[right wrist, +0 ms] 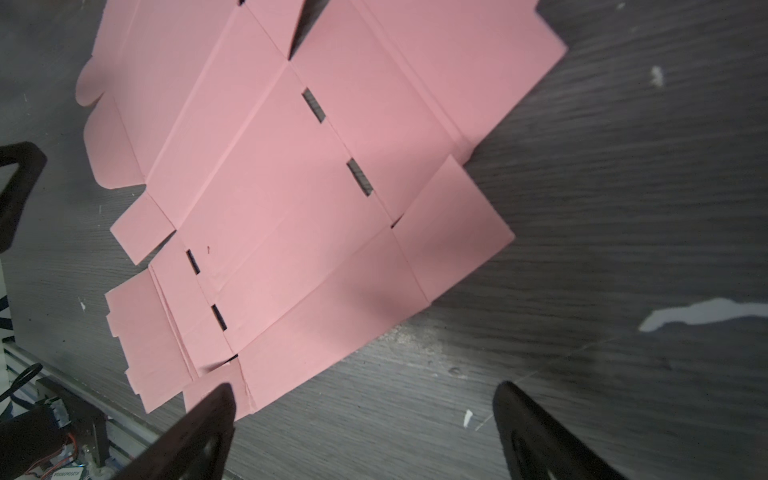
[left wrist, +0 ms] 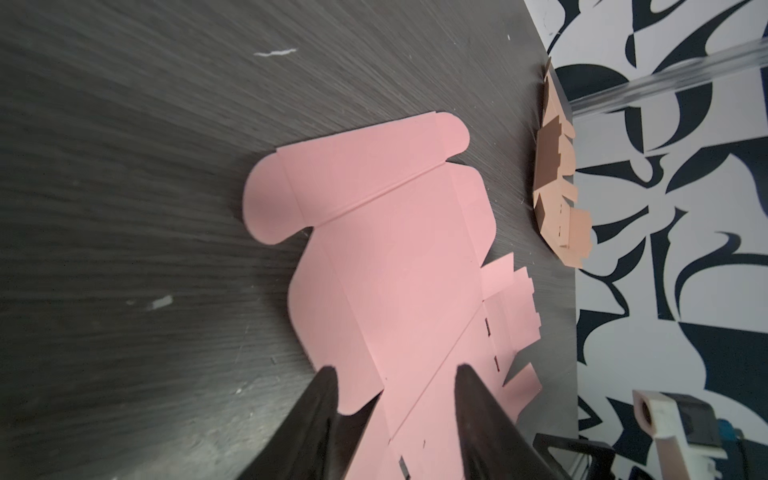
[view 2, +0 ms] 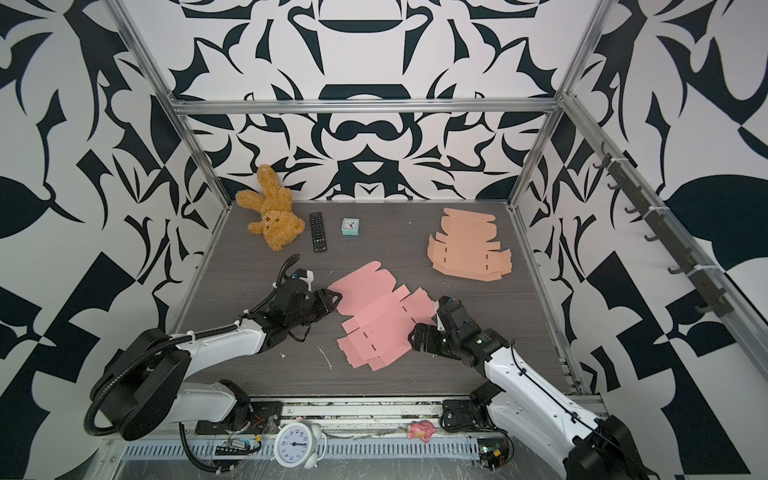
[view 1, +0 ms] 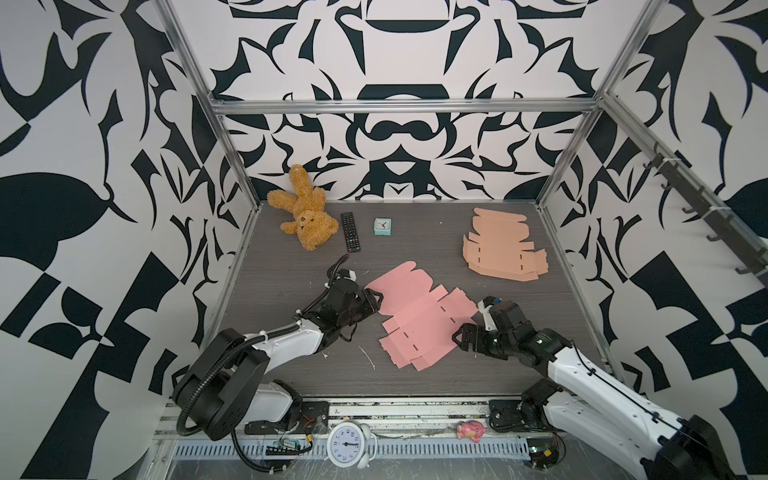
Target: Fold the paper box
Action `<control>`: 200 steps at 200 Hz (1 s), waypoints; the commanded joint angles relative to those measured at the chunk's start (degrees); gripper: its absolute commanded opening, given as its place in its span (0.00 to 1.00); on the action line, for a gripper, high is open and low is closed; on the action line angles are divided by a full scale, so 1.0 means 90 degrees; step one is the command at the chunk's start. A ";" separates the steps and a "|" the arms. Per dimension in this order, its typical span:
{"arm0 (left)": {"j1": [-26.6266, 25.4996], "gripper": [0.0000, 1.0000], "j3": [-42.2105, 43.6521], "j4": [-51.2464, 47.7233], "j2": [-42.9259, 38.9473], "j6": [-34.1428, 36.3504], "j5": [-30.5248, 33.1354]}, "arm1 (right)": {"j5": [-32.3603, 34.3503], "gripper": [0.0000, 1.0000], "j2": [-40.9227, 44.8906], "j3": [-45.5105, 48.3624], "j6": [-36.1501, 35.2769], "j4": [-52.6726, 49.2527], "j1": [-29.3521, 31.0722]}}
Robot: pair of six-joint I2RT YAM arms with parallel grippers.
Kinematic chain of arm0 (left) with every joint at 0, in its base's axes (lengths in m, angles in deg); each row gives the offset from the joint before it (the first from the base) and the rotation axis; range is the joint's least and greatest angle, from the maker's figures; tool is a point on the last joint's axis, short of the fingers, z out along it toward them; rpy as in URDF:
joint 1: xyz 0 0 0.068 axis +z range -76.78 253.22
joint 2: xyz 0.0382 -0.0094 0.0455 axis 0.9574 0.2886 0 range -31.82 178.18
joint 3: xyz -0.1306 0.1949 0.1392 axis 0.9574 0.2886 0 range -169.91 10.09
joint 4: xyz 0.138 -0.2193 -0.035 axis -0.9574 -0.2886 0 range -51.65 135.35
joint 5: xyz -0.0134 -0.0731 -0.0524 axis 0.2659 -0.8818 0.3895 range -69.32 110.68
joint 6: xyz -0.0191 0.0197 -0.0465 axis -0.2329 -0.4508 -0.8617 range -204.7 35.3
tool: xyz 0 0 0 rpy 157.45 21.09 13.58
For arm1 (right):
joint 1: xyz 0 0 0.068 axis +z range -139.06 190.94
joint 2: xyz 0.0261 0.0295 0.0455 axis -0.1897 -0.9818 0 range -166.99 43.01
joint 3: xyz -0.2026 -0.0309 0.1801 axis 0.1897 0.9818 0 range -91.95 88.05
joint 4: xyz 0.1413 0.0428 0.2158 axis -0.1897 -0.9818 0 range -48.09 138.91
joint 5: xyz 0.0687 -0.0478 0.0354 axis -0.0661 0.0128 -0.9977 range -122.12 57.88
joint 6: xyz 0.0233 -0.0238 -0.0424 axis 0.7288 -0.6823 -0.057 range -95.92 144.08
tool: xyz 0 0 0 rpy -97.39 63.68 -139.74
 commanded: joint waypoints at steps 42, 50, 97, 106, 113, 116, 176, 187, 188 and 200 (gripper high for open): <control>0.0020 0.52 -0.0517 -0.1015 -0.0318 0.1119 -0.0616 | -0.0092 0.92 -0.0098 0.0292 0.0652 0.0848 0.0032; 0.0020 0.52 -0.0552 -0.1007 -0.0318 0.1148 -0.0692 | -0.0083 0.92 -0.0088 0.0329 0.0740 0.0964 0.0029; 0.0019 0.52 -0.0716 -0.0905 -0.0269 0.1188 -0.1067 | -0.0043 0.89 -0.0305 0.0479 0.0963 0.1514 0.0024; 0.0019 0.52 -0.0745 -0.0914 -0.0286 0.1217 -0.1107 | -0.0034 0.89 -0.0410 0.0453 0.0955 0.1566 0.0026; 0.0029 0.53 -0.0772 -0.0958 -0.0286 0.1268 -0.1135 | -0.0025 0.89 -0.0496 0.0432 0.0935 0.1595 0.0030; 0.0029 0.53 -0.0798 -0.0982 -0.0287 0.1295 -0.1147 | -0.0025 0.89 -0.0532 0.0417 0.0929 0.1614 0.0030; 0.0371 0.55 -0.1079 -0.1388 -0.0159 0.1665 -0.2017 | 0.0021 0.86 -0.1295 0.0044 0.0640 0.1780 0.0023; 0.0433 0.56 -0.1111 -0.1467 -0.0182 0.1696 -0.2030 | 0.0059 0.86 -0.1414 -0.0035 0.0571 0.1764 0.0000; 0.0441 0.56 -0.1120 -0.1470 -0.0181 0.1697 -0.2028 | 0.0062 0.86 -0.1425 -0.0042 0.0572 0.1766 0.0002; 0.0500 0.57 -0.1179 -0.1529 -0.0172 0.1707 -0.2055 | 0.0066 0.87 -0.1585 -0.0130 0.0498 0.1764 -0.0035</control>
